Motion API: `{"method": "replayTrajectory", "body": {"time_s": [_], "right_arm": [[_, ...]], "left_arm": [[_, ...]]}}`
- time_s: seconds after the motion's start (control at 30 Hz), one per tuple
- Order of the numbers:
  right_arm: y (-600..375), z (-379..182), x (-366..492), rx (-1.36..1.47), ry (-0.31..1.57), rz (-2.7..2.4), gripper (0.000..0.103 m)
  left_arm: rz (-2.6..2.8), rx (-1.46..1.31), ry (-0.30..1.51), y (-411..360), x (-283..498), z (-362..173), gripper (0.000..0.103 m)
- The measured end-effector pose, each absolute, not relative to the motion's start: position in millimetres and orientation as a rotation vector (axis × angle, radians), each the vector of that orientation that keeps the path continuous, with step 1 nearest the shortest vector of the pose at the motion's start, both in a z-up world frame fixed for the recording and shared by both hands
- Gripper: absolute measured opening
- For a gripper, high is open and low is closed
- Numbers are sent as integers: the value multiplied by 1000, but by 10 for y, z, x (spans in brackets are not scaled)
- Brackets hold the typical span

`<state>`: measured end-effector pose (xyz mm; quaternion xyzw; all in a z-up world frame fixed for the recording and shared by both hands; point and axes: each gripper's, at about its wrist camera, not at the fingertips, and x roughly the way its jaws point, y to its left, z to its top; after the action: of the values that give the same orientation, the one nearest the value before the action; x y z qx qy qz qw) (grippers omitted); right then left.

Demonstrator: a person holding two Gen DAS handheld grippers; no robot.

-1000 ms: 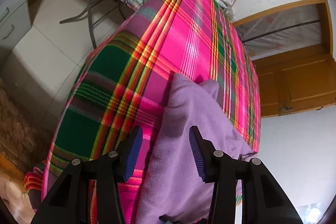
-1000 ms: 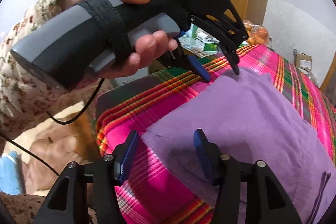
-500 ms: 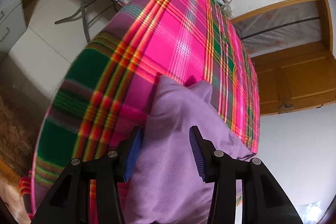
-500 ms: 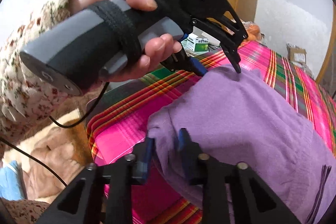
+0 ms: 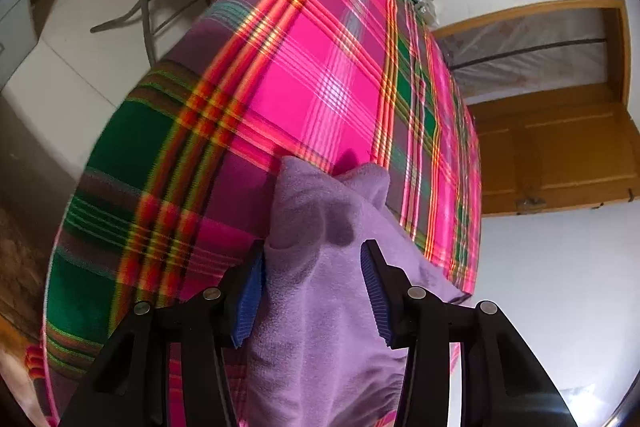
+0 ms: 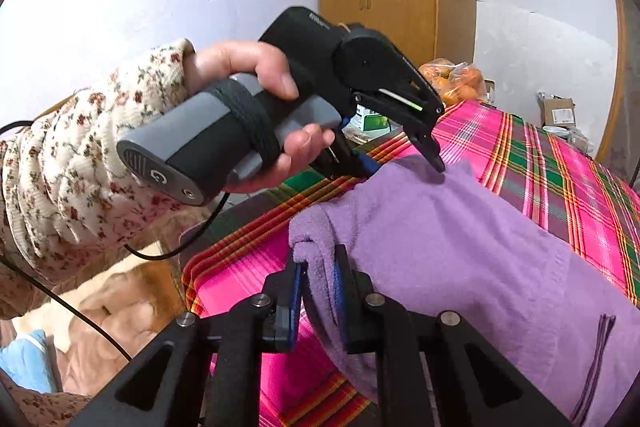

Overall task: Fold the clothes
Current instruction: 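Pinch the purple garment edge with the right gripper and lift it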

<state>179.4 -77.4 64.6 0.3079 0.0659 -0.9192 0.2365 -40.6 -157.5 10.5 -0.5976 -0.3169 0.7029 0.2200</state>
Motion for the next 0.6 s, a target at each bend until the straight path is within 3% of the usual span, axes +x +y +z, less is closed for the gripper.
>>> {"method": "replayTrajectory", "body": {"time_s": [0.1,0.27,0.33,0.6], "right_arm": [[-780,675,1826,827,171,-2534,15],[-690,769,1884,797,149,-2555,14],[-668,806,1943,780,144,-2566,14],[-422,1065,2230,672,90,-2651,14]], "left_arm": [[1911,-1657,-886,-1525,-417,91,43],[1928,-1638,-880,-1525,-406,139,21],[1942,-1617,-869,-1522,-389,203,16],[2003,-1526,-794,-1373,-289,570,16]]}}
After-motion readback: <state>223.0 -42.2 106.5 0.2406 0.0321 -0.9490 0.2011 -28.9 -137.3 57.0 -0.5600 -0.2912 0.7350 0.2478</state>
